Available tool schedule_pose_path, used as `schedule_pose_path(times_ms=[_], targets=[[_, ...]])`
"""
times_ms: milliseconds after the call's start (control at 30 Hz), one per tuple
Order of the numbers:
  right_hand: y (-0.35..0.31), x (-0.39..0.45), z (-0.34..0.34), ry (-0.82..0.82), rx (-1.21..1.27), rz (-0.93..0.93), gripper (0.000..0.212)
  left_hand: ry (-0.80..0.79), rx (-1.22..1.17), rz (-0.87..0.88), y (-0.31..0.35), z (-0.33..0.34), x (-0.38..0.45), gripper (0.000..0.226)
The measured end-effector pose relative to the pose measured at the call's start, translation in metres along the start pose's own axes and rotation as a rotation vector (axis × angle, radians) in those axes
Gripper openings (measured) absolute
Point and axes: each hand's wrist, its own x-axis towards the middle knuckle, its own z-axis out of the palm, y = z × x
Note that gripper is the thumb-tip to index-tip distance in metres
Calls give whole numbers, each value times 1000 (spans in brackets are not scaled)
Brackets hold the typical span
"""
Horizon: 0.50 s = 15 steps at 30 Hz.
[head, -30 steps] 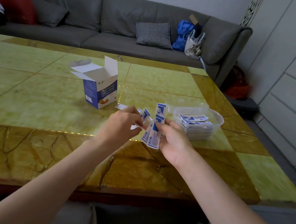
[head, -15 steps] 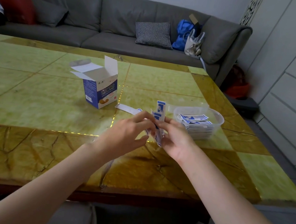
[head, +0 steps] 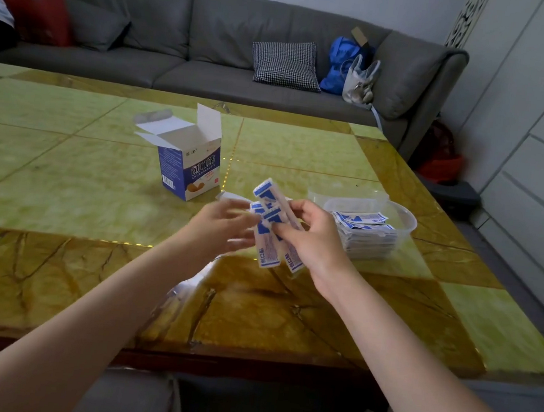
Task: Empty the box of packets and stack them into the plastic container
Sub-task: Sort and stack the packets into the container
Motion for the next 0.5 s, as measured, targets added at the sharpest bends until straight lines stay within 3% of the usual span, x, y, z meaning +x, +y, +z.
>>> schedule_pose_path(times_ms=[100,233,400,500], targets=[[1,-1,4,-33,-37,-60,15,-67,68,-99,-5,-1,1,10],[3,-1,5,-81,108,2,14,59,108,-104,-6,-1,6,10],[8,2,3,-34,296,145,15,132,274,91,-2,3,7,28],[11,4,-1,52,246,207,15,256,451,256,-1,-1,7,26]])
